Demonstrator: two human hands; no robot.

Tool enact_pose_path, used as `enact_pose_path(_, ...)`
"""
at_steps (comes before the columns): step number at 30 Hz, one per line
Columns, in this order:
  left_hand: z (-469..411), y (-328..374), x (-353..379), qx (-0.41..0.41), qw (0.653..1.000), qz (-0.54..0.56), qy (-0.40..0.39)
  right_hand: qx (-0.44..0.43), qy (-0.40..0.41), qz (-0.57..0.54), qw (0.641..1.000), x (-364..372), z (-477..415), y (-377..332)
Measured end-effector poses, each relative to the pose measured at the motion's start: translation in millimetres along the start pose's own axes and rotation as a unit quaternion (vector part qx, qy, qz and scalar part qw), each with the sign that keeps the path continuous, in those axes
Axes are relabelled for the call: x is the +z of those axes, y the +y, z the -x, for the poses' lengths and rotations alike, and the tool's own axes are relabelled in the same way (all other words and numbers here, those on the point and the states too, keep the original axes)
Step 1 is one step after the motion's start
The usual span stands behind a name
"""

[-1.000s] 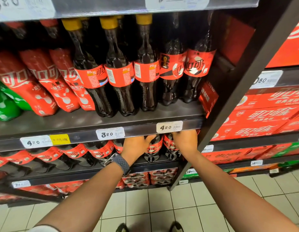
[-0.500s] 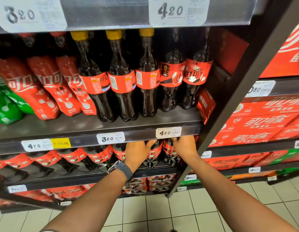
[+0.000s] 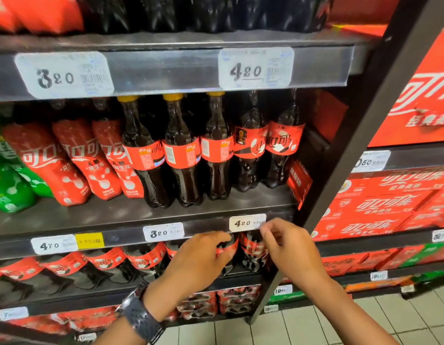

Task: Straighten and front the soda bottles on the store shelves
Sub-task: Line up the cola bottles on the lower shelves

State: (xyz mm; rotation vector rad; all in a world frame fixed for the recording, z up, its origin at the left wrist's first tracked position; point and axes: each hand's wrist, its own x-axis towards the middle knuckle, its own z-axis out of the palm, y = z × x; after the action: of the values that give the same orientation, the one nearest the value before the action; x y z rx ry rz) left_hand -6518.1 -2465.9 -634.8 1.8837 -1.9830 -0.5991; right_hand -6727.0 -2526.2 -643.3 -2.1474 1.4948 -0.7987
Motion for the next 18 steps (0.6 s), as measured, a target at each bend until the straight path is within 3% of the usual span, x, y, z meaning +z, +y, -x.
enact_pose_path(6, -16, 57, -74, 0.09, 0.984, 0.024, 0.152, -0.08, 0.142, -0.093, 0.982, -39, -42, -53)
enact_pose_path(9, -26, 78, -104, 0.168, 0.957, -0.014, 0.238, -0.098, 0.187, -0.102, 0.972, -57, -59, -71)
enact_pose_path(13, -42, 103, -140, 0.241, 0.923, -0.098, 0.284, -0.089, 0.248, -0.105, 0.959, -76, -76, -87)
enact_pose_path(18, -61, 117, -159, 0.188, 0.908, -0.211, 0.308, -0.092, 0.282, -0.094, 0.95, -96, -97, -106)
